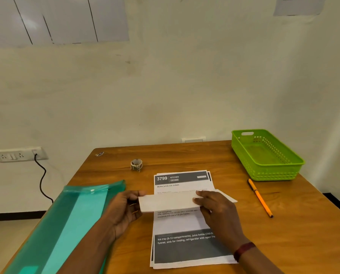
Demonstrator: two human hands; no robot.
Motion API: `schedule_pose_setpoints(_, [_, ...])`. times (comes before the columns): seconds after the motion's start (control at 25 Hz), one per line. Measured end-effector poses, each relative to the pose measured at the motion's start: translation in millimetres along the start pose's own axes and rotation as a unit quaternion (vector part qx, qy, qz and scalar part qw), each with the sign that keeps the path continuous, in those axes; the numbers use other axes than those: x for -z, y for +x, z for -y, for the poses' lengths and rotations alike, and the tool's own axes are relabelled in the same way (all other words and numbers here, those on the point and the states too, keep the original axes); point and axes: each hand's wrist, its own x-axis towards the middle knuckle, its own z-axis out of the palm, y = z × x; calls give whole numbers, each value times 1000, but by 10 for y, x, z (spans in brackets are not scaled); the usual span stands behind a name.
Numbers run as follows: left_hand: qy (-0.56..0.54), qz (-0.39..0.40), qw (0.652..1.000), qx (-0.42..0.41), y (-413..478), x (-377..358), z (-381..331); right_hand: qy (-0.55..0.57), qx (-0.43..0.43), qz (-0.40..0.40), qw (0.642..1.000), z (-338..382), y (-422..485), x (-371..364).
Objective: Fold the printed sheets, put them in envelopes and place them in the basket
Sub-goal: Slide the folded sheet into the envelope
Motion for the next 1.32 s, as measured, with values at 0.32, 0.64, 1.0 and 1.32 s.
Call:
schedule_pose_setpoints(0.32, [77,-79,994,-26,238,81,272,-35,-21,93,995,14,-244,-166])
schedule_pose_setpoints(0.64, [394,-229,844,-283,280,50,594,-61,-35,189,980,38,-255,-243])
schedule_pose_setpoints(1.0, [637,-174,640,-394,170,-117,784,-87,-51,234,967,100,-207,-170])
schedule_pose_setpoints(1.32, [759,43,586,-282,181,-280,867,-89,-58,333,937,165,-78,-167])
